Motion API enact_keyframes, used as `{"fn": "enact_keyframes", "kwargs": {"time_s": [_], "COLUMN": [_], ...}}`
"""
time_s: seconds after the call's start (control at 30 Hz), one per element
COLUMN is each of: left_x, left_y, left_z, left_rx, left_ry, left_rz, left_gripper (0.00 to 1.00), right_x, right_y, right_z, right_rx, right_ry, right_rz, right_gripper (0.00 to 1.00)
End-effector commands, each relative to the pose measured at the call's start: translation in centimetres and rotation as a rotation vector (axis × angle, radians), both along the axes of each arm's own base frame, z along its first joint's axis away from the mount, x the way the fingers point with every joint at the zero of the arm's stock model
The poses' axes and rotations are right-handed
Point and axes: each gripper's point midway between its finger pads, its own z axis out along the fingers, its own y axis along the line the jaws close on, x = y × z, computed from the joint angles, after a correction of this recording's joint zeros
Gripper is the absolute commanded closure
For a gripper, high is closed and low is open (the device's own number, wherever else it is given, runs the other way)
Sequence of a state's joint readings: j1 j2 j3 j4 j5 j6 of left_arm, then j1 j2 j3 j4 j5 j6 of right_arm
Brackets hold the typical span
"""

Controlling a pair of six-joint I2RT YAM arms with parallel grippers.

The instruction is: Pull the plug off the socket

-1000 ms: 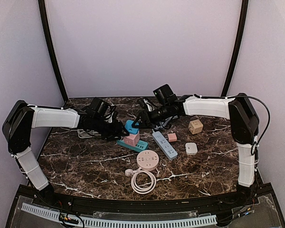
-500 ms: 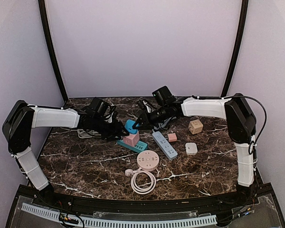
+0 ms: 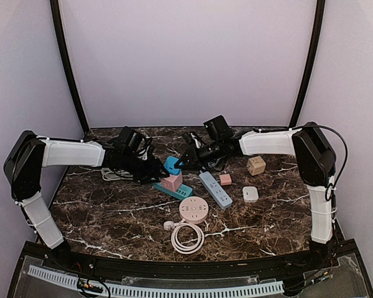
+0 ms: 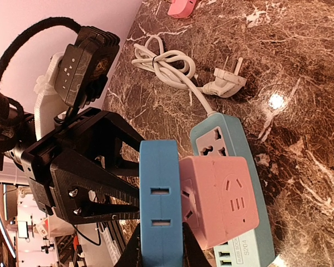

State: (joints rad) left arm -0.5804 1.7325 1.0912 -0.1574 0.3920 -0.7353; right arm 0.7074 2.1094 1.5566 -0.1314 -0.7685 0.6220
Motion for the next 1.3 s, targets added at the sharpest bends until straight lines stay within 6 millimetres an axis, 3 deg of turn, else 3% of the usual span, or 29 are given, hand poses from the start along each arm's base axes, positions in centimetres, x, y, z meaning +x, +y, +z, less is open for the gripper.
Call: {"fn": "enact_keyframes", "kwargs": {"time_s": [0.0,0.47,0.93,1.07,1.27], "left_x": [-0.9,-1.0,-0.9,-0.5,1.3], "left_y": [1.9,2.1,2.2,1.8,0.0], "left_z": [-3.1,-3.8,-3.9,-2.8,1.2], "left_rx": [0.111,0.143,0.157,0.139,0.091], "left_ry": [0.083,0.102,0.110,0.089,-0.002], "left_rz": [0.036,0.041,0.041,0.031,-0.002], "left_gripper": [0.49,0.50,0.51,0.51,0.50], "right_x": [-0.4,-0.5,-0.3,1.0,3.2], "right_y": [0.6,0.1,-0.5,-2.3,-8.4], "right_z": [5.2,7.6,8.6,8.1,5.9], "right_rx": [0.148,0.215,0.210,0.133,-0.081], "right_ry": [-0.063,-0.096,-0.119,-0.145,-0.206], "right_rz": [0.048,0.054,0.033,-0.047,-0.247], "right_gripper": [0.95,0.97,0.98,0.98,0.99]}}
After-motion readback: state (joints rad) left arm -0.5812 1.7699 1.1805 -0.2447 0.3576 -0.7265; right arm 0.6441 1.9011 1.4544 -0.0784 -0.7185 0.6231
